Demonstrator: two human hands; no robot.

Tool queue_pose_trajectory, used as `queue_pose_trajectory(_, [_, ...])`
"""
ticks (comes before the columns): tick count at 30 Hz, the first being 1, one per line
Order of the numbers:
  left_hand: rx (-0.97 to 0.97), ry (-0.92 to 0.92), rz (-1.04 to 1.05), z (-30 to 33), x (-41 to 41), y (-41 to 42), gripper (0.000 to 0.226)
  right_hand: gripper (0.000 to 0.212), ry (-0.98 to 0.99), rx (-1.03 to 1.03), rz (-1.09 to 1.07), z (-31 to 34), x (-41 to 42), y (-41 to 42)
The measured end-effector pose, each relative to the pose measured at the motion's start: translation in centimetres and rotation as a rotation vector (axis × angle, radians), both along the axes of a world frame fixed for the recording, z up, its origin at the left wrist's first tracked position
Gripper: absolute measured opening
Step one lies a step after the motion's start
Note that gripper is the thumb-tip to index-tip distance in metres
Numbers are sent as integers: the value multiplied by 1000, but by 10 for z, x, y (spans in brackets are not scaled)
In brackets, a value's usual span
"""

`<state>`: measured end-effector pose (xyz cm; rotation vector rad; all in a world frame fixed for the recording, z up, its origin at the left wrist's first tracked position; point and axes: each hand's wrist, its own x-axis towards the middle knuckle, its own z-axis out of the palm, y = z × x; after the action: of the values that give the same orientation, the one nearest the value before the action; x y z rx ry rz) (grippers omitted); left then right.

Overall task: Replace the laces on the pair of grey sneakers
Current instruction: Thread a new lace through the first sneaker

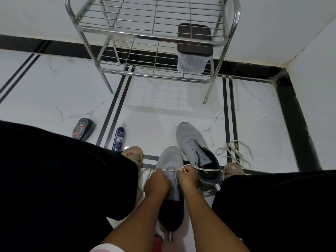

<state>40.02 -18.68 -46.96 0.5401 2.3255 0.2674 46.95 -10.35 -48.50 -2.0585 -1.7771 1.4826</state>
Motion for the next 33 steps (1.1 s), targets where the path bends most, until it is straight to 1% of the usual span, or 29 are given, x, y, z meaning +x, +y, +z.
queue_pose_trajectory(2, [4,6,-6,0,0,0,33,26,-5,-3,14,0,-1,0])
queue_pose_trajectory(7, [0,6,-27,3,1,0,35,13,-4,-1,101,2,-3,-2])
queue_pose_trajectory(18, [-1,-7,1,1,0,-1,26,11,-36,4,87,4,-3,-2])
queue_pose_trajectory(21, [13,-16,67,-1,0,-2,28,10,-44,-2,98,8,-2,1])
queue_pose_trajectory(22, [36,-3,115,0,-1,-3,29,10,-46,-13,89,7,-3,1])
queue_pose_trajectory(24, [89,100,142,-2,-5,-5,26,15,-15,-33,33,8,-4,-1])
queue_pose_trajectory(26, [57,157,87,-3,-10,-6,28,29,-4,-33,-20,11,-5,-5])
queue_pose_trajectory(28, [-27,148,75,-3,-14,-4,30,43,-36,-64,-36,16,-6,-9])
queue_pose_trajectory(29, [-70,171,44,-4,-16,-3,32,44,-60,-84,-14,20,-7,-10])
queue_pose_trajectory(31, [-146,213,-57,-4,-20,-2,34,40,-90,-85,65,27,-10,-9])
queue_pose_trajectory(33, [-160,193,-68,-1,-22,1,37,35,-92,-30,148,33,-11,-5])
